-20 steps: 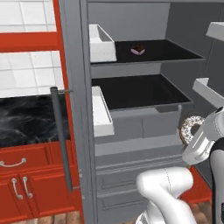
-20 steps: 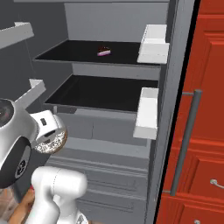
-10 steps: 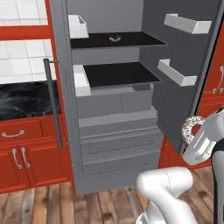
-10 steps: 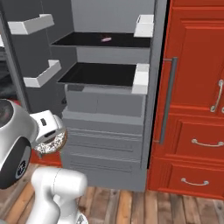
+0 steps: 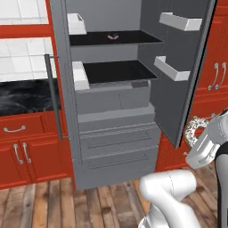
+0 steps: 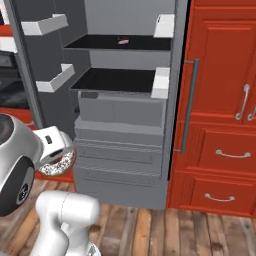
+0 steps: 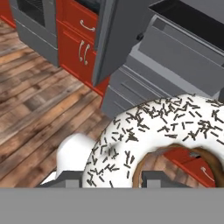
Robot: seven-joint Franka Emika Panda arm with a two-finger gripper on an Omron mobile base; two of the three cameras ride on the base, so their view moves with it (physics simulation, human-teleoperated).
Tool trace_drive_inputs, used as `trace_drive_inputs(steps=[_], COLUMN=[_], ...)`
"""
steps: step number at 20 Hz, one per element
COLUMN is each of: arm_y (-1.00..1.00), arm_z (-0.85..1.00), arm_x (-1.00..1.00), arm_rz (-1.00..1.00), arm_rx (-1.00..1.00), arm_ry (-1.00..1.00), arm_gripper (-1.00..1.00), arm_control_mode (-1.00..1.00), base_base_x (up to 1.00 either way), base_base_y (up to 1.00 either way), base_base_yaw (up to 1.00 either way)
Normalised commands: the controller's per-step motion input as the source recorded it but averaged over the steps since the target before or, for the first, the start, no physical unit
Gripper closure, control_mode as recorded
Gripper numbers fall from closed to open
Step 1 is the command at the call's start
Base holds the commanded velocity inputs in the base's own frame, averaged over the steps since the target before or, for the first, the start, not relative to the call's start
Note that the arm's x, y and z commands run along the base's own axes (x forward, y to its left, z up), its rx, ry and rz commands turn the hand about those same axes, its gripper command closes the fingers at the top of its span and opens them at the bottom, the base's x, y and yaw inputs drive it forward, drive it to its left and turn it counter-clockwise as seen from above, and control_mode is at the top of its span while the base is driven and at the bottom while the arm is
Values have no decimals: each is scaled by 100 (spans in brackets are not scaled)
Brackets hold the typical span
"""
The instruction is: Take the cake and donut from the fridge and place them on the empty tray on the dining counter.
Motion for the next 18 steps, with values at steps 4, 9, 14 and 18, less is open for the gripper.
trace_drive_inputs(steps=[4,9,14,18], arm_y=[0,0,0,0], arm_z=[0,0,0,0], arm_x=[0,0,0,0], arm_rz=[0,0,0,0], arm_rx=[0,0,0,0], arm_ry=[0,0,0,0], arm_gripper=[100,100,100,100], arm_control_mode=[100,100,100,100], base_base_x=[0,0,-8,-21], base_base_y=[-14,-25,-43,-46], base_base_yaw=[34,48,55,56])
